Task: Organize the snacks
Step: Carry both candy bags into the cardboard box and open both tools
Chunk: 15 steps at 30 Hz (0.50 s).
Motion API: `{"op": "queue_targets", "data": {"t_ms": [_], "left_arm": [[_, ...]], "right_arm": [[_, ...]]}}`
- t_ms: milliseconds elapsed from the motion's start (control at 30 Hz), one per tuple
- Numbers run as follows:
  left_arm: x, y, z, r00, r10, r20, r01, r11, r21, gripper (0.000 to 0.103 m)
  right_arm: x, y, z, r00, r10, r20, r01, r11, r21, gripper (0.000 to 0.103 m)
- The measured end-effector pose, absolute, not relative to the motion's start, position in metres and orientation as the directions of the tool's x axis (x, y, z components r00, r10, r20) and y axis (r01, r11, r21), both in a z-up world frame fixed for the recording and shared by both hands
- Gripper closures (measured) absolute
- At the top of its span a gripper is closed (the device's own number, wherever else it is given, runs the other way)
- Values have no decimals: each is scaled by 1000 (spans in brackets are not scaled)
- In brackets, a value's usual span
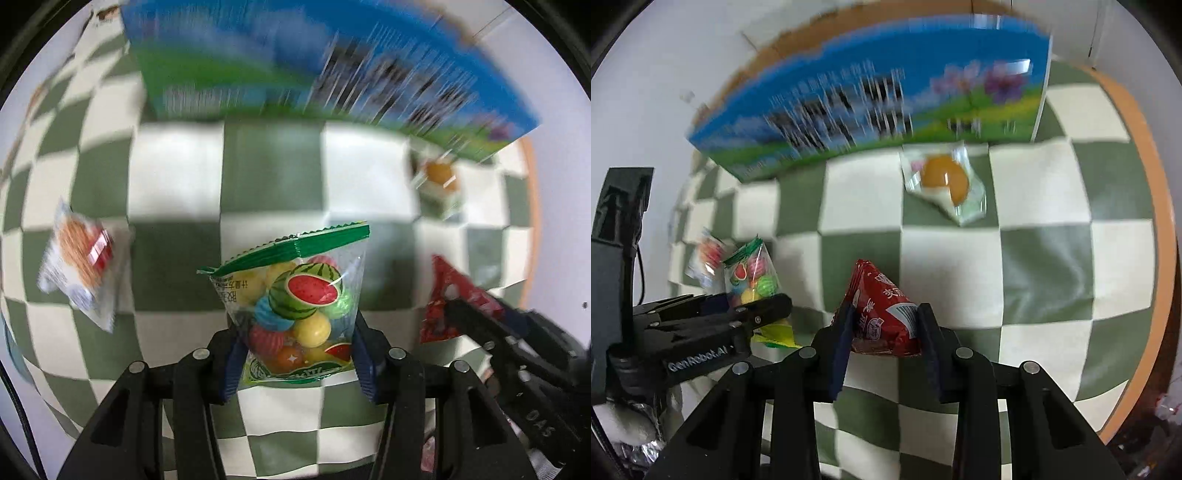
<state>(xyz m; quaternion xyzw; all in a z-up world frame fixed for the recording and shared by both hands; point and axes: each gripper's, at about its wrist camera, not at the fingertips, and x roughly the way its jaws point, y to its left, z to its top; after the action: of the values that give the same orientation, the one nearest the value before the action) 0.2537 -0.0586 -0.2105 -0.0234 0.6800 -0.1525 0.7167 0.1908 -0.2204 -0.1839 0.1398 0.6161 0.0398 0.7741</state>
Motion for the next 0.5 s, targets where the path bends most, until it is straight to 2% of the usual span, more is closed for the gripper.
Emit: {"op": "queue_targets", "data": {"t_ms": [233, 367, 500], "left_arm": [[310, -74, -120, 161, -325, -932, 263, 924, -277, 55], [355, -77, -95, 195, -304, -933, 262, 932, -249, 55], [391, -73, -93, 187, -249, -950, 244, 949, -200, 55]], "right_arm": [[235, -245, -95, 410, 233, -882, 111, 947, 301, 66], [278, -259, -65, 461, 180, -869, 120, 958, 262, 66], [323, -265, -63, 436, 173, -883, 117, 962, 246, 66]]}}
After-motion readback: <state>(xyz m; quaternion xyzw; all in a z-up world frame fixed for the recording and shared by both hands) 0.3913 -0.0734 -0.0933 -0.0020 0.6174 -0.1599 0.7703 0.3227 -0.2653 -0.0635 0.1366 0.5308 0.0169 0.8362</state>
